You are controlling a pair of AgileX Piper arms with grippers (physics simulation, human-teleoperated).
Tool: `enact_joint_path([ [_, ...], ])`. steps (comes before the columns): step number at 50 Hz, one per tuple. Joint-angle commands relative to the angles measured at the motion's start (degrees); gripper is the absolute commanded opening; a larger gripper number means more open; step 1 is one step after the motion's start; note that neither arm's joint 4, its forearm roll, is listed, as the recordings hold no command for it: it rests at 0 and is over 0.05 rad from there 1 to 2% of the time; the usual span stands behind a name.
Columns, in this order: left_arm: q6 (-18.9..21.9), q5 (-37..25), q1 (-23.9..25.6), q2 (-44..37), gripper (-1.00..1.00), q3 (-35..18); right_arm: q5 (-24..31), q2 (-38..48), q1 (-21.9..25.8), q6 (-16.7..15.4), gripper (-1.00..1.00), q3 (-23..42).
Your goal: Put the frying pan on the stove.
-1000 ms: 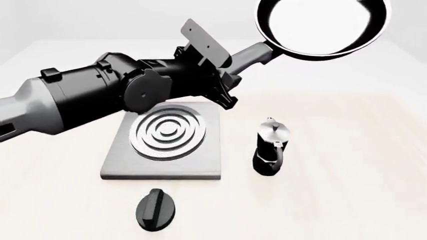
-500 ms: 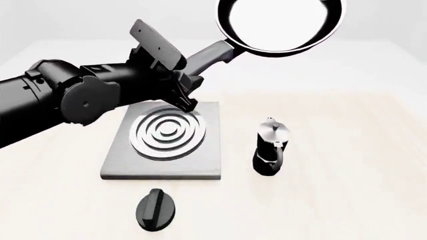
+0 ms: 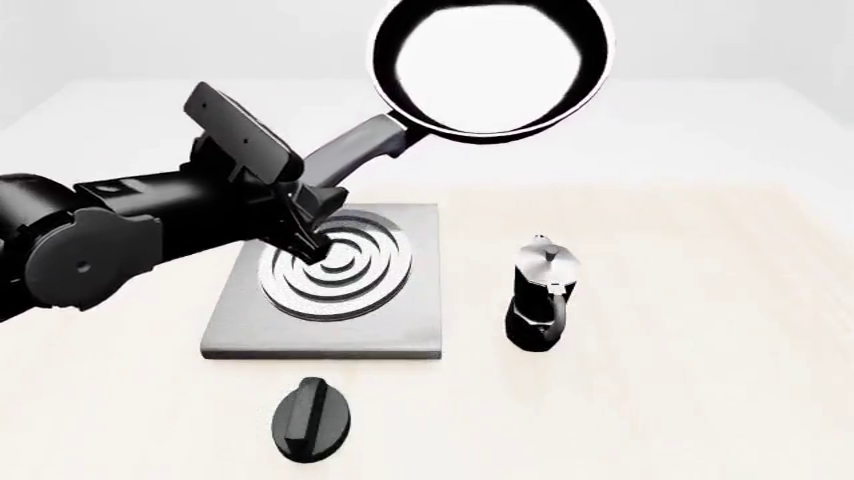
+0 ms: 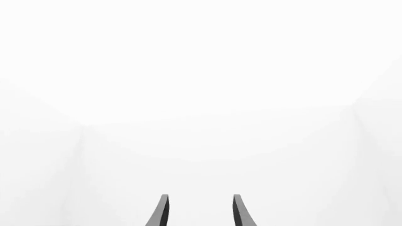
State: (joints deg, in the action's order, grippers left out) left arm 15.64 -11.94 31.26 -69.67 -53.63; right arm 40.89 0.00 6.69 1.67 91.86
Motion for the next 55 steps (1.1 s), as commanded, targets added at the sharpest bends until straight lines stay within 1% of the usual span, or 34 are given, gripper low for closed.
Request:
enact_joint_path([
  [1,0.2,0.5,-1.9,4.5,-1.00,3.6,-0.1,0.0,0.8,-1.2,1.00,-0.5],
  [8,0.1,-0.4,-3.3,7.0,-1.00,5.3,-0.7,0.0,1.1,-2.0,1.00,-1.6],
  [22,0.0,-0.9,-4.8,10.0,-1.00,10.7,-1.6,0.0,1.8,-3.1,1.00,-3.5],
  [37,-0.3,-2.7,-6.5,13.7,-1.00,13.6,-1.8,0.0,2.0,-3.5,1.00,-3.9],
  [44,-0.1,-4.7,-7.4,16.2,-1.00,14.2,-2.2,0.0,2.1,-3.7,1.00,-4.4],
  [55,0.1,-6.8,-9.1,19.7,-1.00,17.3,-2.5,0.0,2.2,-4.2,1.00,-5.0],
])
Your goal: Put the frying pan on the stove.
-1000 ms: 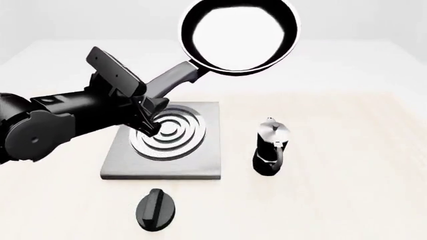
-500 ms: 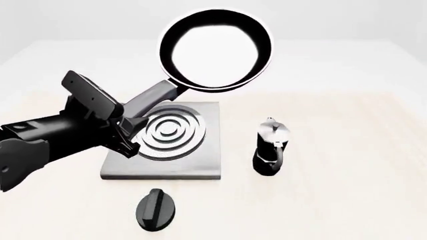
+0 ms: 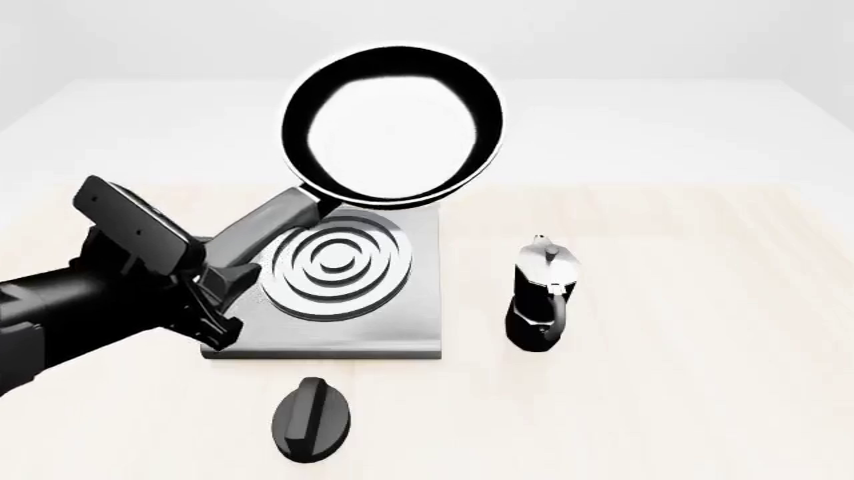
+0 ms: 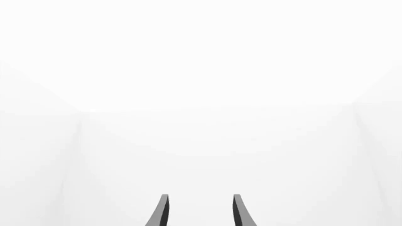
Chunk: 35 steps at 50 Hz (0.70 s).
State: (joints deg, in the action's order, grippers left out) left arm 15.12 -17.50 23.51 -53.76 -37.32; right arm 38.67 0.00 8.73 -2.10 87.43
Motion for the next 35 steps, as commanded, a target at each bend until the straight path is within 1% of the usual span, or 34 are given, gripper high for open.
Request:
enact_joint_path([
  [1,0.5,-1.2,-1.6,4.2,-1.00,1.4,-0.3,0.0,0.2,-0.4,1.00,-0.5],
  [2,0.1,-1.3,-1.5,4.9,-1.00,2.5,-0.2,0.0,0.3,-0.5,1.00,-0.5],
  [9,-0.4,-1.6,-2.1,6.7,-1.00,4.4,-0.3,0.0,0.4,-0.7,1.00,-0.6],
  [18,-0.7,-3.1,-2.7,9.1,-1.00,5.6,-0.6,0.0,0.8,-1.2,1.00,-1.1],
  [35,-1.7,-3.1,-4.3,11.7,-1.00,8.9,-0.9,0.0,1.7,-2.1,1.00,-2.0],
])
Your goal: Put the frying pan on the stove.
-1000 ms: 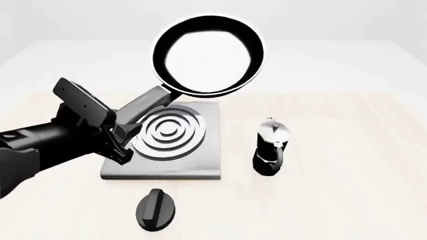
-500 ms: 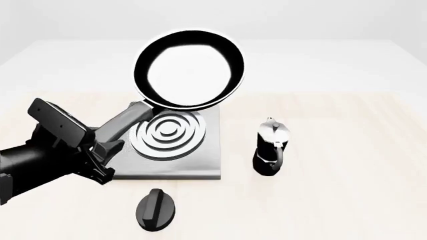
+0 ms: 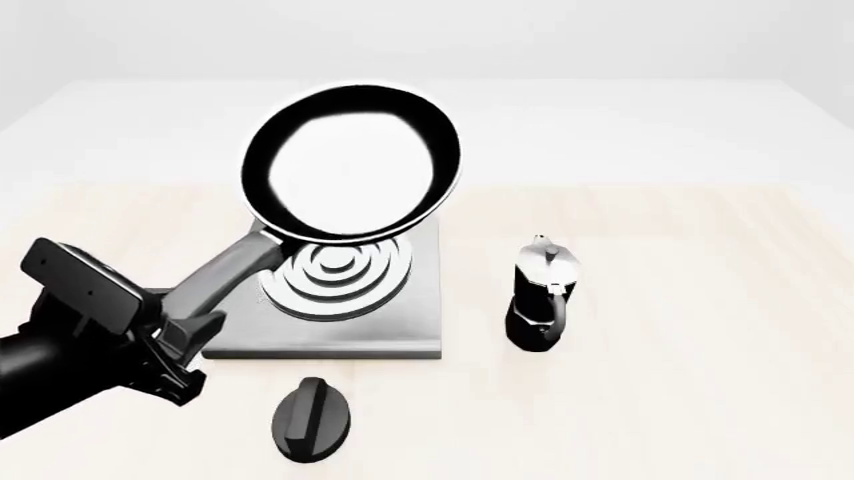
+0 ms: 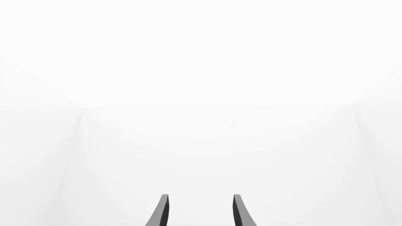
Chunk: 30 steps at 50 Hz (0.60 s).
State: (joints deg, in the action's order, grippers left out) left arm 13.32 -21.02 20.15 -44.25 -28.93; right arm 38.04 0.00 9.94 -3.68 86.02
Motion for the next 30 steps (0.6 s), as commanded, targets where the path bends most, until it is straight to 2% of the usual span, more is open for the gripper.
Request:
enact_joint_path([
  [1,0.1,0.4,-1.0,2.3,-1.00,0.5,-0.3,0.0,0.5,-0.6,1.00,-0.6],
  [21,-0.3,-0.5,-3.0,4.4,-1.00,2.8,-1.0,0.0,1.2,-1.7,1.00,-1.8],
  [30,-0.7,1.1,-2.8,3.8,-1.00,4.6,-1.2,0.0,1.8,-2.3,1.00,-2.3],
])
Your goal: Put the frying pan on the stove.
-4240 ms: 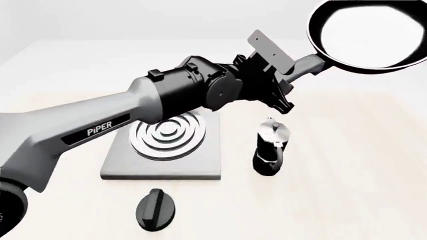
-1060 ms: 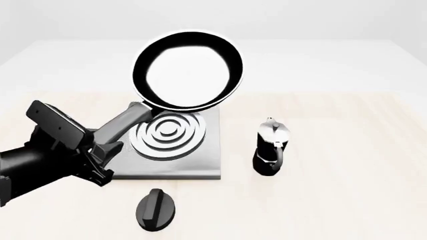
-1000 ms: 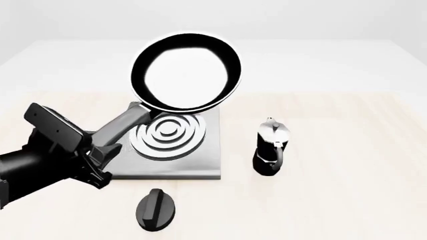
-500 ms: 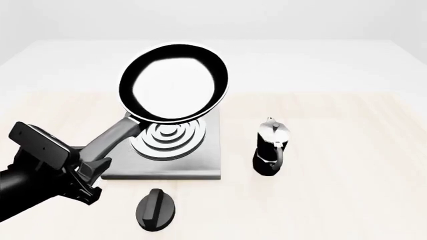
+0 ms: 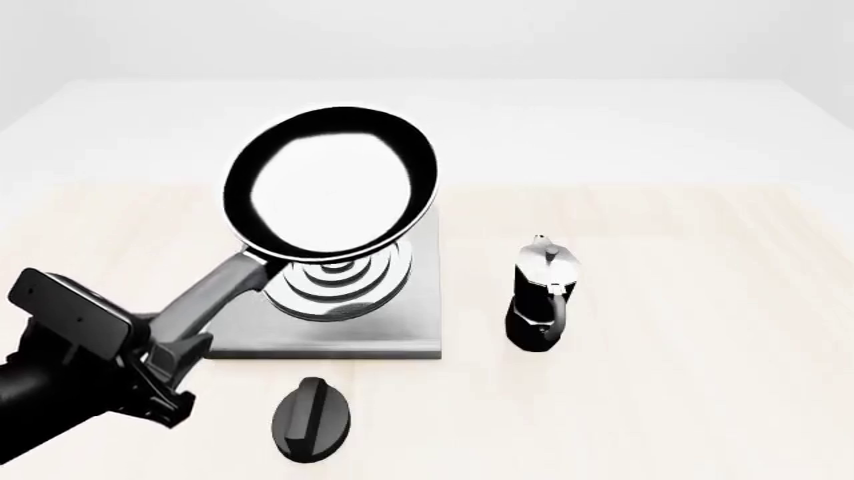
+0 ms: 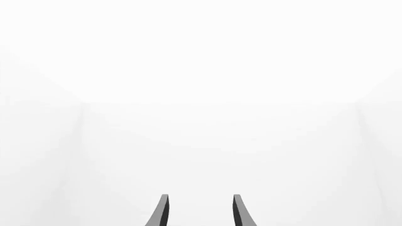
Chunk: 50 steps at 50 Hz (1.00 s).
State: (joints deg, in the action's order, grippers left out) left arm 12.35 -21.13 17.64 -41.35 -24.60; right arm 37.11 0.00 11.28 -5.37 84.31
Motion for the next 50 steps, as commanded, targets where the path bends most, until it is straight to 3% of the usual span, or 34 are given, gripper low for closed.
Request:
enact_joint_path([
  [1,0.2,1.1,-0.3,1.0,-1.00,0.4,-0.3,0.0,0.5,-0.7,1.00,-0.7],
  [50,-1.3,11.4,-1.8,-7.9,-1.00,4.6,-2.5,0.0,1.2,-1.8,1.00,-4.6],
])
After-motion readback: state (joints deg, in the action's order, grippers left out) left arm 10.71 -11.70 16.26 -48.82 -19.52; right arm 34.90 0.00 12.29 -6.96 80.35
